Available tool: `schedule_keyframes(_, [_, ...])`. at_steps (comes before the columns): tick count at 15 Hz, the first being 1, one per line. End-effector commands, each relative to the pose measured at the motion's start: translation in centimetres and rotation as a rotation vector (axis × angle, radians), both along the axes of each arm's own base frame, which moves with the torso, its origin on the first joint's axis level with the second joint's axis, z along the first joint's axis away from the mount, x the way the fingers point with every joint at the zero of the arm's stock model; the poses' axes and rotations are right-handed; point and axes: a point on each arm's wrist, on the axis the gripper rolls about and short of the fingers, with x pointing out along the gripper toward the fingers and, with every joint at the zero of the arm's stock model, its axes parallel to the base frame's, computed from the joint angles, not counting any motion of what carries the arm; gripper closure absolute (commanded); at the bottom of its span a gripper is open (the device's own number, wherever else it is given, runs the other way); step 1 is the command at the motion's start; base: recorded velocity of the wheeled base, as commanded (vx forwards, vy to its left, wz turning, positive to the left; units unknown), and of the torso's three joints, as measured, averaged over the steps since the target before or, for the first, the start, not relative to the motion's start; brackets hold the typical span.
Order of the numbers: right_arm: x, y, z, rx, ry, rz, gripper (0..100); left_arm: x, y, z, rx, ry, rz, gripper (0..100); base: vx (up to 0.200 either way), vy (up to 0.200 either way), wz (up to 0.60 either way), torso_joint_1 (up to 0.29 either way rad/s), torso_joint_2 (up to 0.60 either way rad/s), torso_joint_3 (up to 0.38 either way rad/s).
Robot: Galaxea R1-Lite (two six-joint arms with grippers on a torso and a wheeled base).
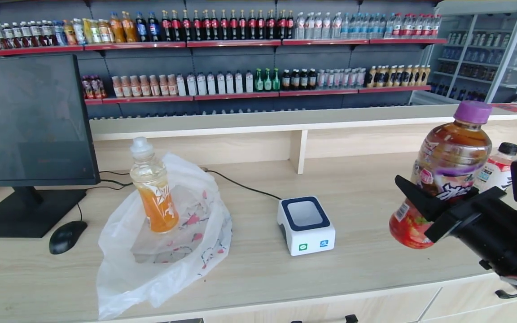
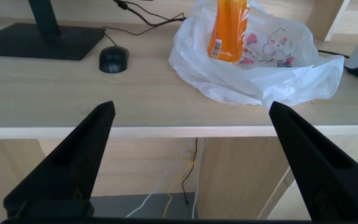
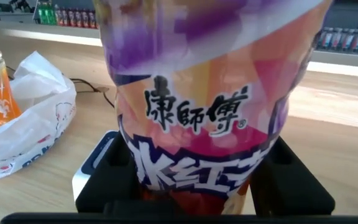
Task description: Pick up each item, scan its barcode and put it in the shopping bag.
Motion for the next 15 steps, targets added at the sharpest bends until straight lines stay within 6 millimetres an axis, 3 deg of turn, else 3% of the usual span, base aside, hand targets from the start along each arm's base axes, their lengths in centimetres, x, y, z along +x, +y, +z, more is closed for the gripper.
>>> schedule_keyframes(1, [1.4,0.6,-0.5,-0.024,0.016,0.005,100,0.0,0.0,0.0,0.002,0.000,0.000,0,0.000,0.000,0.00,0.000,0.00,0.000])
schedule_keyframes(5, [4.7,1.7,0.0,-0.140,-0.073,0.012,100,0.0,0.0,0.0,0.002,0.000,0.000,0,0.000,0.000,0.00,0.000,0.00,0.000])
schedule_keyframes(11, [10.2,5.2,0.4,-0.315,-0.286,0.250,100,0.0,0.0,0.0,0.002,0.000,0.000,0,0.000,0.000,0.00,0.000,0.00,0.000])
schedule_keyframes(15, [11.9,7.0,-0.2,-0.435,-0.412,0.362,100,0.0,0.0,0.0,0.003,-0.003,0.000,0,0.000,0.000,0.00,0.000,0.00,0.000])
